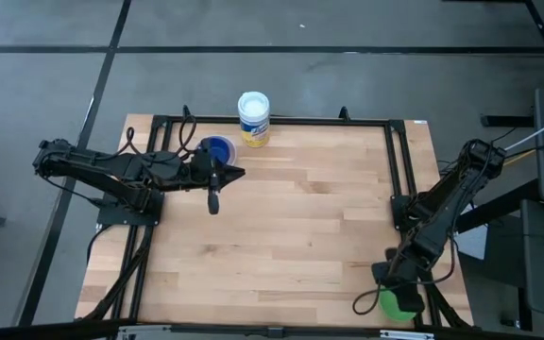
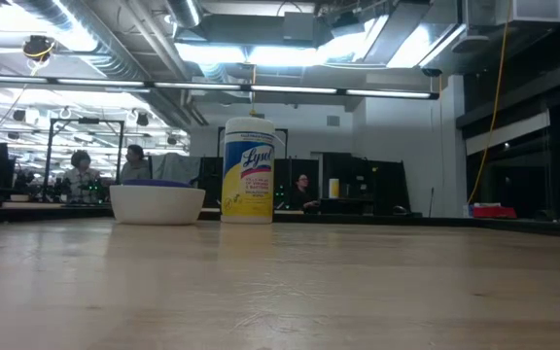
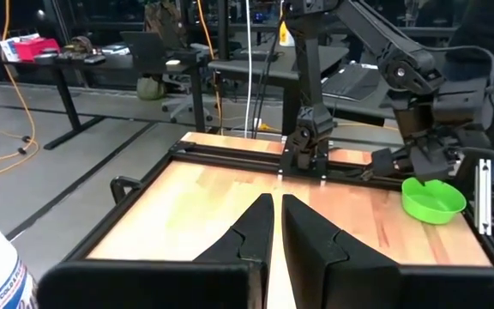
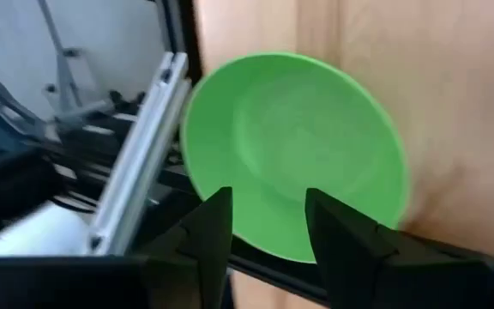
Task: Nest bowls inside each other
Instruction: Stack the green bowl on top of the blue bowl
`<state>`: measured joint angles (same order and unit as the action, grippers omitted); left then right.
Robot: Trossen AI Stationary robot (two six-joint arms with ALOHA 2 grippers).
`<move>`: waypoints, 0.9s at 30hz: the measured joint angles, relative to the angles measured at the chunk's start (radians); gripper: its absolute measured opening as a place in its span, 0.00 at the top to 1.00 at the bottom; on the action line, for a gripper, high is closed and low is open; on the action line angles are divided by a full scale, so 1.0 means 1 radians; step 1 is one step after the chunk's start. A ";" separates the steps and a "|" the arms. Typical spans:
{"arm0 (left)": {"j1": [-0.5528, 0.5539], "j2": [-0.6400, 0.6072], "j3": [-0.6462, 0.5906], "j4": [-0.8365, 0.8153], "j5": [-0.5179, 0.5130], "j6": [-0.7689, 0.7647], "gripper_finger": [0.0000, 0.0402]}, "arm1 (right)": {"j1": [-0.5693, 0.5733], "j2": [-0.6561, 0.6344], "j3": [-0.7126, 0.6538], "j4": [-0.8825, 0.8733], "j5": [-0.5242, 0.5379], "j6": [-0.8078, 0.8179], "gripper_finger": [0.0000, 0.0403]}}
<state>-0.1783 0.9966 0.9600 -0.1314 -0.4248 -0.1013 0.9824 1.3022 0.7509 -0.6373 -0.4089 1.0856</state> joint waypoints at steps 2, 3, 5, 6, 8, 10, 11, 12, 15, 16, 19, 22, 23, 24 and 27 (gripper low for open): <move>0.000 0.000 0.000 0.000 0.000 -0.006 0.95 | -0.005 0.000 0.000 -0.027 0.006 -0.057 0.63; 0.000 0.000 0.000 0.000 0.000 -0.009 0.95 | -0.007 0.000 0.000 -0.035 0.011 -0.085 0.63; 0.000 0.000 0.000 0.000 0.000 -0.016 0.94 | -0.007 0.000 0.000 -0.052 0.029 -0.132 0.62; 0.000 0.000 0.000 0.000 0.000 -0.017 0.94 | -0.007 0.000 0.000 -0.066 0.043 -0.152 0.62; 0.000 0.000 0.000 0.000 0.000 -0.020 0.94 | -0.011 0.000 0.000 -0.087 0.070 -0.183 0.61; 0.000 0.000 0.000 0.000 -0.001 -0.024 0.95 | -0.019 0.000 0.000 -0.105 0.096 -0.210 0.59; 0.000 0.000 0.000 0.000 -0.002 -0.026 0.95 | -0.024 0.000 0.000 -0.111 0.108 -0.223 0.59; 0.000 0.000 0.000 0.000 -0.002 -0.027 0.95 | -0.029 0.000 0.000 -0.115 0.120 -0.233 0.58; 0.000 0.000 0.000 0.000 -0.003 -0.034 0.95 | -0.043 0.000 -0.011 -0.109 0.150 -0.234 0.57; 0.000 0.000 0.000 0.000 -0.003 -0.035 0.95 | -0.047 0.000 -0.022 -0.099 0.149 -0.230 0.56; 0.000 0.000 0.000 0.000 -0.009 -0.035 0.95 | -0.048 0.000 -0.071 -0.017 0.127 -0.186 0.56; 0.000 0.000 0.000 0.000 -0.010 -0.042 0.95 | -0.047 0.000 -0.118 0.063 0.109 -0.141 0.57; 0.000 0.000 0.000 0.000 -0.011 -0.044 0.95 | -0.047 0.000 -0.130 0.080 0.106 -0.125 0.58; 0.000 0.000 0.000 0.000 -0.011 -0.046 0.95 | -0.047 0.000 -0.138 0.093 0.106 -0.117 0.58; 0.000 0.000 0.000 0.000 -0.012 -0.047 0.95 | -0.047 0.000 -0.155 0.108 0.121 -0.110 0.61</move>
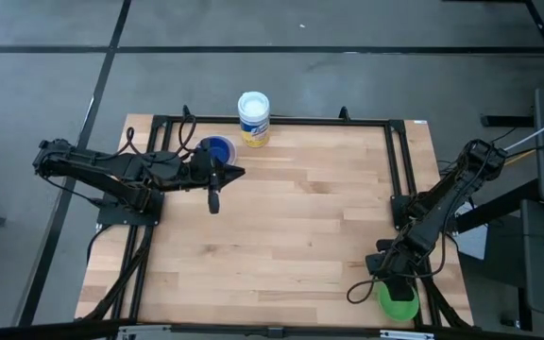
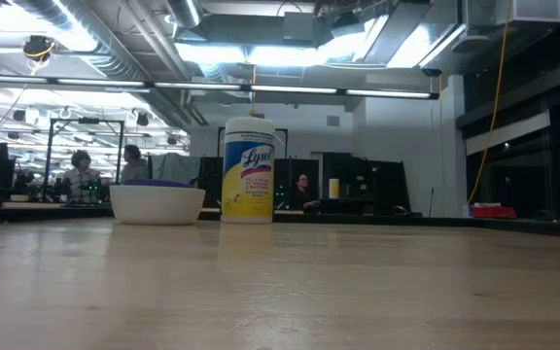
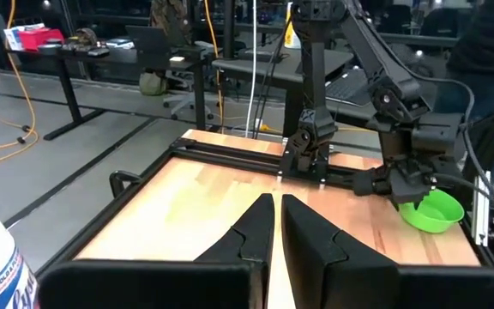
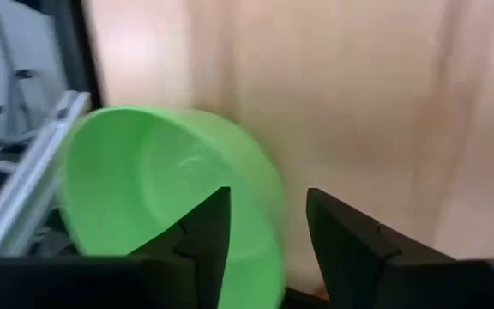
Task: Nest bowls inside each other
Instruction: Stack the green bowl on top of the blue bowl
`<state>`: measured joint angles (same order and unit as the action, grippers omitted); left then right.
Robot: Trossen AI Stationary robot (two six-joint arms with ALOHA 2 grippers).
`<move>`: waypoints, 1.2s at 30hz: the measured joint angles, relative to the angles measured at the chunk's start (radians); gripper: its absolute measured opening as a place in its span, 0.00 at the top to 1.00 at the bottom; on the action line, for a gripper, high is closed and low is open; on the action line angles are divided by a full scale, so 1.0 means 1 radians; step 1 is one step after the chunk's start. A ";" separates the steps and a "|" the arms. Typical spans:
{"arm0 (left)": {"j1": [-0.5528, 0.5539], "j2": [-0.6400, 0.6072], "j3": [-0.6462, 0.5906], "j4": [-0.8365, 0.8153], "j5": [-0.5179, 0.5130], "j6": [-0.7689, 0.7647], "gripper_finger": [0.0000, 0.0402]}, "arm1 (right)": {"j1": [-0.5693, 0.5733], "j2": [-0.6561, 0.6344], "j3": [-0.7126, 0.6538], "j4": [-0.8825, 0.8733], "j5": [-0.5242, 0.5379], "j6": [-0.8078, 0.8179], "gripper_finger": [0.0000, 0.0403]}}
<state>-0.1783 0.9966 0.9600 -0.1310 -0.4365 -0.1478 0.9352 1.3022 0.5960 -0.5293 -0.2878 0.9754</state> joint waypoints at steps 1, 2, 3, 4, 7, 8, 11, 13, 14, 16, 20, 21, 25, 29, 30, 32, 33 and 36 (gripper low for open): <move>0.000 0.000 0.000 0.000 -0.006 -0.001 0.95 | 0.000 0.002 -0.006 -0.006 0.010 0.005 0.63; 0.000 0.000 0.000 0.000 -0.013 -0.005 0.95 | -0.001 0.008 -0.010 -0.012 0.012 0.010 0.66; 0.000 0.000 0.000 0.000 -0.017 -0.007 0.95 | -0.004 0.019 -0.015 -0.016 0.009 0.011 0.70; 0.000 0.000 0.000 0.000 -0.018 -0.007 0.95 | -0.007 0.030 -0.020 -0.017 -0.003 0.012 0.75; 0.000 0.000 0.000 0.000 -0.027 -0.012 0.95 | -0.021 0.065 -0.024 0.001 -0.035 -0.010 0.94; 0.000 0.000 0.000 0.001 -0.034 -0.015 0.95 | -0.029 0.071 -0.024 0.033 -0.037 -0.026 0.96; 0.000 -0.003 0.000 -0.001 -0.064 -0.022 0.95 | -0.089 0.080 -0.014 0.105 -0.016 -0.049 0.98; 0.000 -0.014 0.000 -0.008 -0.108 -0.023 0.95 | -0.163 0.080 0.019 0.131 0.012 -0.079 0.99; 0.000 -0.022 0.000 -0.016 -0.141 -0.024 0.95 | -0.208 0.080 0.043 0.135 0.034 -0.099 0.99; 0.000 -0.044 0.000 -0.056 -0.230 -0.032 0.95 | -0.307 0.080 0.106 0.134 0.080 -0.164 0.99; 0.000 -0.108 0.000 -0.204 -0.389 -0.049 0.95 | -0.528 0.079 0.235 0.219 0.178 -0.285 0.99; 0.000 -0.124 0.000 -0.243 -0.415 -0.050 0.95 | -0.585 0.079 0.260 0.270 0.184 -0.306 0.99; 0.000 -0.194 0.000 -0.378 -0.431 -0.036 0.95 | -0.782 0.079 0.294 0.617 0.114 -0.321 0.99; 0.000 -0.269 0.000 -0.407 -0.284 0.093 0.95 | -0.926 0.079 0.294 0.932 -0.049 -0.248 1.00; 0.000 -0.286 0.000 -0.403 -0.235 0.119 0.94 | -0.948 0.079 0.294 0.983 -0.078 -0.229 1.00; 0.002 -0.308 0.000 -0.367 -0.148 0.151 0.93 | -0.980 0.078 0.294 1.019 -0.096 -0.188 1.00; 0.004 -0.310 0.000 -0.341 -0.123 0.155 0.92 | -0.987 0.078 0.295 0.997 -0.078 -0.173 1.00; 0.004 -0.294 0.000 -0.283 -0.105 0.122 0.89 | -0.992 0.105 0.293 0.872 0.068 -0.172 1.00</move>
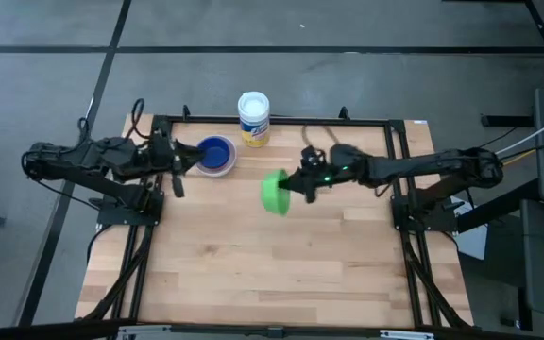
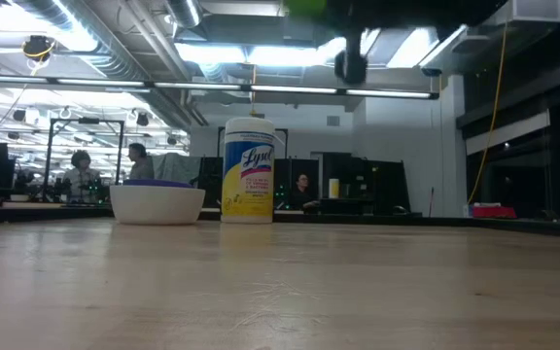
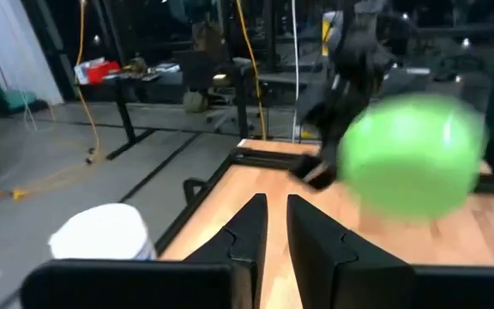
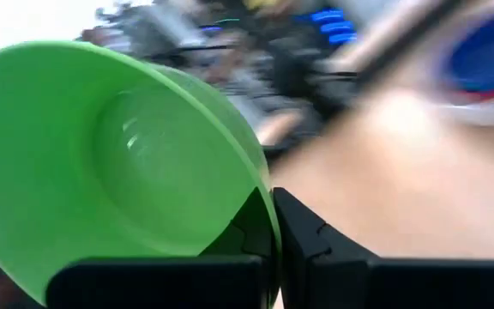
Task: Nest bowls inside each other
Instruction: Stack the green bowl on top of the blue bowl
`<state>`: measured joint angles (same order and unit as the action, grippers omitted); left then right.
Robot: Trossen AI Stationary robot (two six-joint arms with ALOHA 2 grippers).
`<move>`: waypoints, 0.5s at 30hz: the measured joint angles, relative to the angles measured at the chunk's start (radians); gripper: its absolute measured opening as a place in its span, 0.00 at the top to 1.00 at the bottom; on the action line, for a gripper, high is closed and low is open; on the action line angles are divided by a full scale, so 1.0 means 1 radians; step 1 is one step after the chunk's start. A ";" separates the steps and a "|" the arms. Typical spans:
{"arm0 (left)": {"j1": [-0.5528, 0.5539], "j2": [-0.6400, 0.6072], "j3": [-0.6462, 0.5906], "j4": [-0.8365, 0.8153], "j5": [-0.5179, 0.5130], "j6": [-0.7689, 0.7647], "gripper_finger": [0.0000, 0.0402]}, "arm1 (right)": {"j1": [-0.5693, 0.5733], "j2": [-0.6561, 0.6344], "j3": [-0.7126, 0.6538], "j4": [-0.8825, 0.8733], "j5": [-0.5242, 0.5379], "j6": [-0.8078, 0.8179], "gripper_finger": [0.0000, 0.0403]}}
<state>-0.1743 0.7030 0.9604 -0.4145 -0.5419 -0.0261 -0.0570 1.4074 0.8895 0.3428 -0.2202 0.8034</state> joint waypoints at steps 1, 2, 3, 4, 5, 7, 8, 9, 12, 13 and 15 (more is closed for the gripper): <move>0.000 0.017 0.000 0.016 -0.003 -0.025 0.88 | 0.000 0.018 -0.001 -0.016 0.070 -0.011 1.00; 0.000 0.034 0.000 0.026 -0.016 -0.053 0.87 | 0.000 0.036 -0.001 -0.010 0.148 -0.033 1.00; 0.000 0.055 0.000 0.035 -0.031 -0.081 0.87 | -0.001 0.052 0.005 -0.006 0.222 -0.054 1.00; 0.000 0.078 0.000 0.047 -0.045 -0.106 0.86 | -0.001 0.072 0.021 -0.005 0.296 -0.082 1.00; 0.000 0.102 0.000 0.059 -0.060 -0.133 0.86 | -0.002 0.092 0.043 -0.001 0.371 -0.117 1.00; -0.001 0.147 0.000 0.071 -0.104 -0.182 0.87 | -0.006 0.133 0.100 -0.023 0.501 -0.202 1.00; -0.002 0.171 0.000 0.090 -0.141 -0.204 0.87 | -0.009 0.153 0.136 -0.045 0.548 -0.244 1.00; -0.008 0.194 0.000 0.106 -0.186 -0.220 0.88 | -0.012 0.171 0.174 -0.083 0.593 -0.285 1.00; -0.054 0.252 0.000 0.178 -0.380 -0.210 0.91 | -0.029 0.229 0.299 -0.224 0.701 -0.389 1.00; -0.073 0.270 0.000 0.221 -0.462 -0.176 0.92 | -0.036 0.249 0.340 -0.260 0.726 -0.422 1.00; -0.108 0.305 0.009 0.255 -0.590 -0.080 0.92 | -0.045 0.282 0.409 -0.320 0.766 -0.477 1.00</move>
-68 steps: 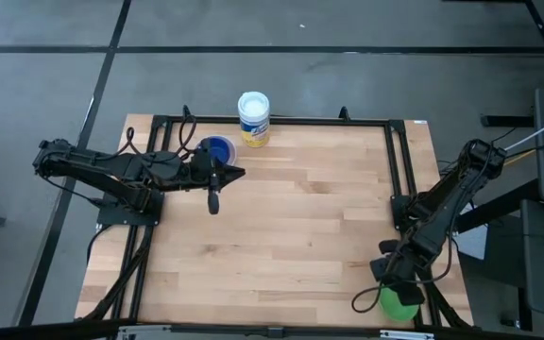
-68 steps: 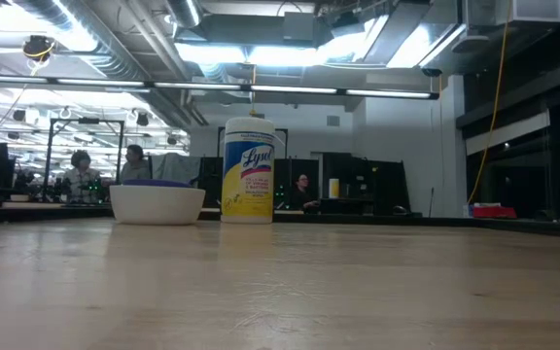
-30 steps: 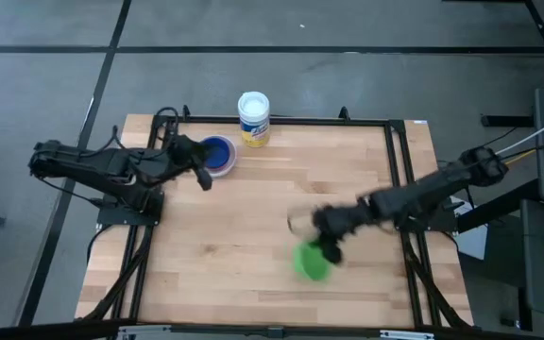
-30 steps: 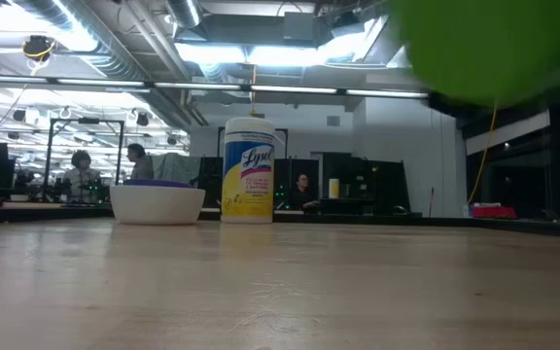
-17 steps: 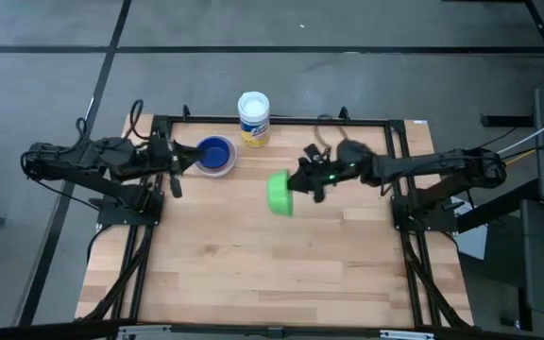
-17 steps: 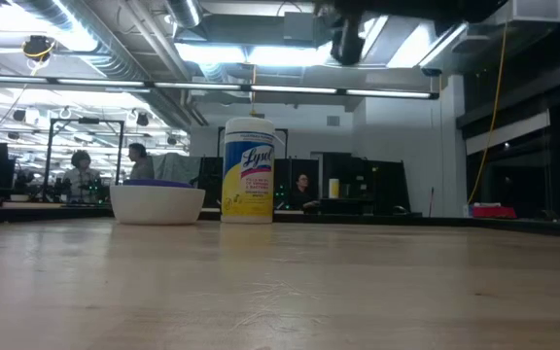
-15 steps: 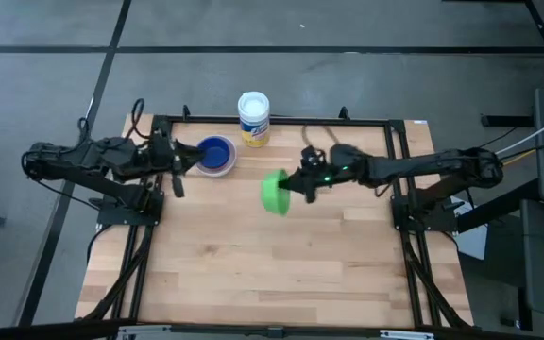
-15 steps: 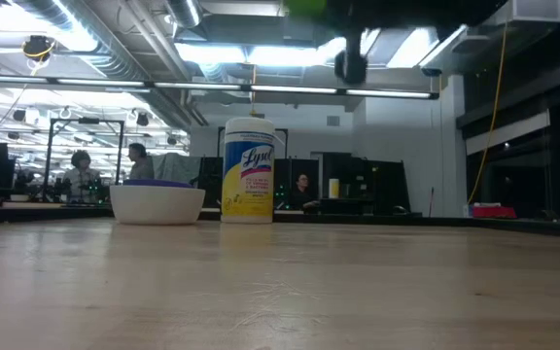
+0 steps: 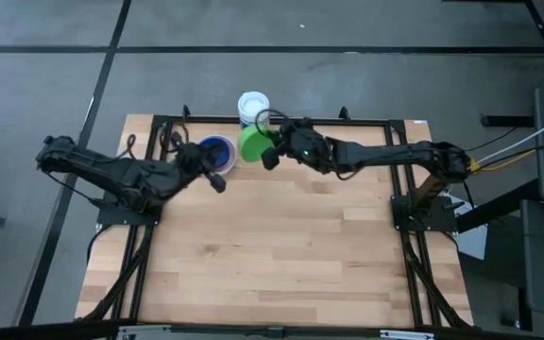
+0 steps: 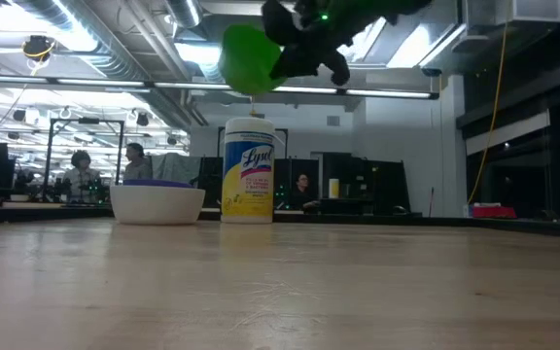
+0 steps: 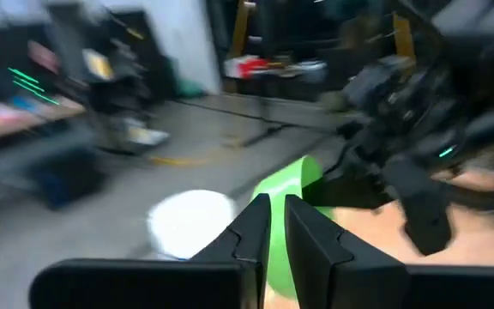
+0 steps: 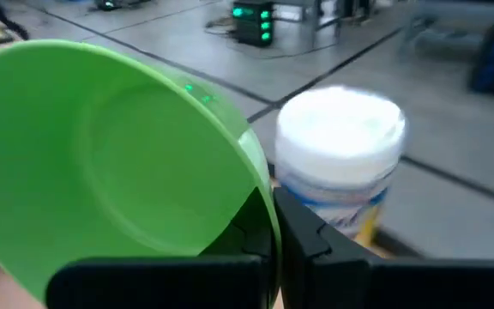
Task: Nest bowls inside each other
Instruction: Stack the green bowl on top of the blue bowl
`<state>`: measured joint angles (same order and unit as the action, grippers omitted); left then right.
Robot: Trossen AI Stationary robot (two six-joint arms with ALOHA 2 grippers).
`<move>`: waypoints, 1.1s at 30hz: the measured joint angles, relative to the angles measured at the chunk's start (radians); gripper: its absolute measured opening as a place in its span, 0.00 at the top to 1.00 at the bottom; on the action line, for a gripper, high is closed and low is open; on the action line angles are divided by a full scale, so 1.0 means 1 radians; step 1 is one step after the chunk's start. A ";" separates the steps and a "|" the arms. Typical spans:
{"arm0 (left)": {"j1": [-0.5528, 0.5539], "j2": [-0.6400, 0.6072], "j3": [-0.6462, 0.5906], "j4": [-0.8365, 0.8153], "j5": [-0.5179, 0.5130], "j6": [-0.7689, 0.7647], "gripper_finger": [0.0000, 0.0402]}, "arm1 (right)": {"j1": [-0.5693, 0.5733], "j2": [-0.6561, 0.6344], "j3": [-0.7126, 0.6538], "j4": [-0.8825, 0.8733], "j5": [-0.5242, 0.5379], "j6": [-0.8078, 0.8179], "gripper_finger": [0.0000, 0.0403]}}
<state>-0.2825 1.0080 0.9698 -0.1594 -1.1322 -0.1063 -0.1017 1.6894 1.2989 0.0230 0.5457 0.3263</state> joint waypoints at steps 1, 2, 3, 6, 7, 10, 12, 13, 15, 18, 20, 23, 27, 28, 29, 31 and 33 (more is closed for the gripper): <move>-0.014 0.025 0.017 0.002 -0.051 0.043 0.92 | -0.005 0.014 0.030 -0.012 0.010 -0.021 1.00; -0.025 0.048 0.036 0.006 -0.092 0.084 0.91 | -0.009 0.024 0.058 -0.021 0.013 -0.035 1.00; -0.033 0.069 0.054 0.002 -0.127 0.122 0.89 | -0.012 0.030 0.077 -0.033 0.013 -0.054 1.00; -0.047 0.136 0.114 0.000 -0.208 0.238 0.84 | -0.021 0.043 0.120 -0.054 0.015 -0.108 1.00; -0.047 0.155 0.132 0.000 -0.237 0.271 0.82 | -0.023 0.043 0.124 -0.059 0.016 -0.126 1.00; -0.039 0.191 0.162 0.000 -0.272 0.322 0.75 | -0.025 0.042 0.129 -0.053 0.017 -0.153 1.00; -0.022 0.197 0.165 -0.001 -0.257 0.316 0.71 | -0.025 0.042 0.129 -0.057 0.015 -0.159 1.00; -0.014 0.198 0.165 -0.001 -0.251 0.301 0.69 | -0.024 0.042 0.129 -0.057 0.011 -0.163 1.00; -0.002 0.198 0.165 -0.008 -0.233 0.279 0.66 | -0.023 0.042 0.129 -0.056 -0.008 -0.171 1.00; 0.015 0.205 0.166 -0.026 -0.204 0.273 0.63 | -0.021 0.042 0.129 -0.058 -0.015 -0.191 1.00; 0.036 0.210 0.166 -0.068 -0.154 0.235 0.63 | -0.023 0.042 0.143 -0.092 -0.026 -0.199 1.00; 0.067 0.208 0.166 -0.130 -0.074 0.132 0.64 | -0.034 0.042 0.194 -0.178 -0.030 -0.215 1.00; 0.104 0.215 0.186 -0.229 0.026 0.035 0.66 | -0.042 0.046 0.245 -0.186 -0.022 -0.269 1.00; 0.114 0.220 0.194 -0.241 0.049 0.020 0.66 | -0.043 0.046 0.258 -0.186 -0.022 -0.282 1.00; 0.122 0.222 0.196 -0.257 0.066 0.012 0.66 | -0.045 0.046 0.269 -0.184 -0.021 -0.290 1.00; 0.135 0.229 0.198 -0.266 0.072 0.003 0.67 | -0.047 0.045 0.277 -0.185 -0.018 -0.308 1.00; 0.150 0.239 0.200 -0.271 0.068 -0.015 0.68 | -0.047 0.045 0.278 -0.189 -0.018 -0.313 1.00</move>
<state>-0.1326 1.2466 1.1693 -0.4308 -1.0644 -0.1209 -0.1490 1.7348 1.5764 -0.1659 0.5274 0.0132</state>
